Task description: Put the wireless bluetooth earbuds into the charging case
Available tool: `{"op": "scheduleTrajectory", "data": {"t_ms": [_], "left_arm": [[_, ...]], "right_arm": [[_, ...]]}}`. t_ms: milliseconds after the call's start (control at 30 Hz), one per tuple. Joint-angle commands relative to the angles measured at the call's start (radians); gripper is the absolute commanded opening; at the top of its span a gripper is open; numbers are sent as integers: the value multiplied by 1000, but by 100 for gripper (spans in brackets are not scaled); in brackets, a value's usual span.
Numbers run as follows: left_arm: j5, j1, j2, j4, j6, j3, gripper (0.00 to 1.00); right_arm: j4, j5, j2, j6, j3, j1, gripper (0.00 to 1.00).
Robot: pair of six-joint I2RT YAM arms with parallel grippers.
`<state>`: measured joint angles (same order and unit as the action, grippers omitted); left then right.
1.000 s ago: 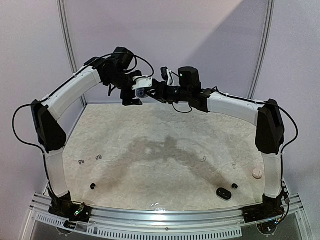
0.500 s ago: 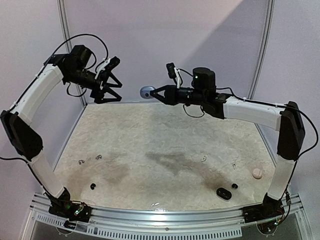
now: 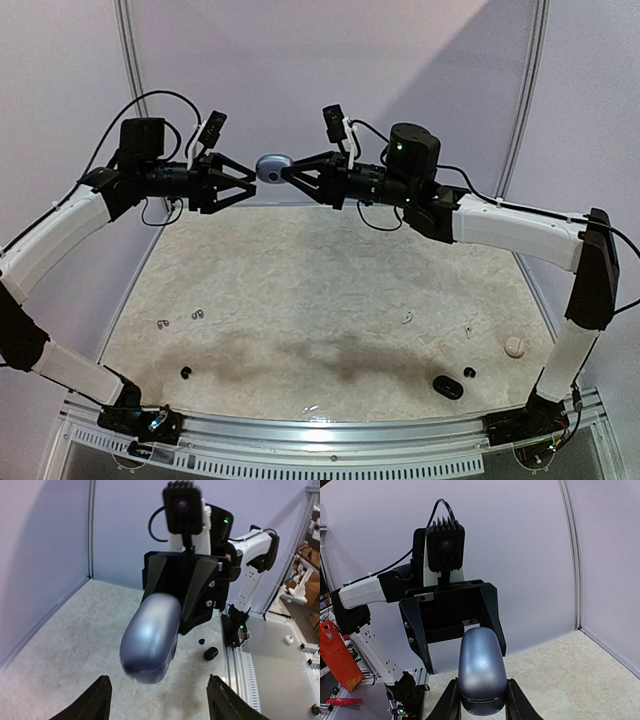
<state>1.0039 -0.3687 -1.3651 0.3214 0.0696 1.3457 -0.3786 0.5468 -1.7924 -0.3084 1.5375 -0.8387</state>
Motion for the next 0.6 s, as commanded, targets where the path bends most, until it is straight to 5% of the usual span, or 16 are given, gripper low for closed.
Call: {"op": "scheduleTrajectory", "data": {"t_ms": [0,333,433,567], "left_arm": [[18,-33,-8,-254,-165,-46,62],[50,-77,-11,-384,-214,-75,28],[58,-78,-11,-374,-213,-76,27],[70,-78,-12,-367,-208,-77,39]], "right_arm": [[-35,30,12,22,13,-10,0],[-66,26,-1,15,21,-19,0],[-71,23,-2,9,20,-19,0],[-93,23,-5,4,19,-20,0]]}}
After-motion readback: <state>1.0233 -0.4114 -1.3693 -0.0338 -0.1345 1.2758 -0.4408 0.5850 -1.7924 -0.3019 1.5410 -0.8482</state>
